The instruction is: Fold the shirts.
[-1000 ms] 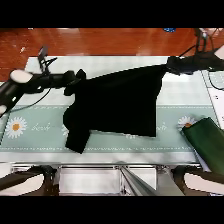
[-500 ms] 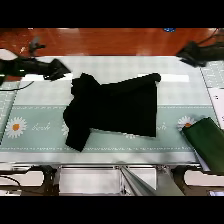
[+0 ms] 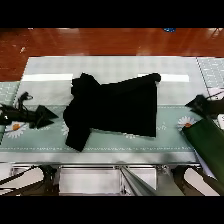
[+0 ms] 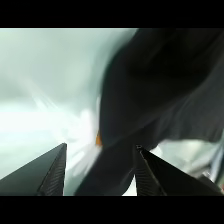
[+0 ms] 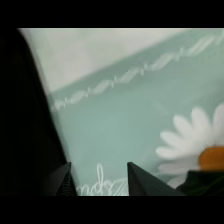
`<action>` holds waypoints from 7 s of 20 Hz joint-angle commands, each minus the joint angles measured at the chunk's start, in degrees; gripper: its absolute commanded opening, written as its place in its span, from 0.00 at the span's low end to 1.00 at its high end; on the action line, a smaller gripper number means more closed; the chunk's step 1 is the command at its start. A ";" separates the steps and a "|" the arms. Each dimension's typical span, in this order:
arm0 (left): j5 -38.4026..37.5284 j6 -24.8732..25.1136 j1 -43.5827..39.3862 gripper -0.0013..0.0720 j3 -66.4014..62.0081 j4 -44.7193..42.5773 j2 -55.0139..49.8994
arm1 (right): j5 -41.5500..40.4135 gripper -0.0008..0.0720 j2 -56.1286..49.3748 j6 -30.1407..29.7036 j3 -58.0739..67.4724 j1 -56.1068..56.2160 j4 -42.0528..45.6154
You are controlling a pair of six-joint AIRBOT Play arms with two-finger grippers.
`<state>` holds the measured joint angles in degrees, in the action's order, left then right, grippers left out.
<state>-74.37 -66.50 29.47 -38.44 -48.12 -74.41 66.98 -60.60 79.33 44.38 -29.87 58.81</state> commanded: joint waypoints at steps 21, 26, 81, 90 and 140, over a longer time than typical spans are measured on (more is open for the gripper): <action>20.15 -0.15 -16.87 0.05 7.28 11.96 0.57 | 2.21 0.57 2.89 -1.09 -16.85 13.79 -1.25; 19.74 -0.17 -16.87 0.05 7.28 11.96 0.57 | -5.35 0.57 -6.19 0.85 -16.72 24.26 -8.79; 15.89 -7.43 -19.34 0.05 -37.55 7.41 -15.87 | -14.25 0.05 -31.54 -5.01 42.84 25.05 -10.88; -1.07 -14.86 -15.30 0.71 -48.63 3.67 -26.21 | -4.44 0.58 -43.34 -0.70 55.63 22.38 -15.41; 0.20 3.52 -0.98 0.05 -5.29 12.48 0.13 | -1.20 0.05 -12.39 -7.54 11.87 15.41 -13.75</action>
<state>-70.96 -64.42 28.29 -39.11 -44.29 -76.79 61.52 -73.63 73.25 45.06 -16.95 45.98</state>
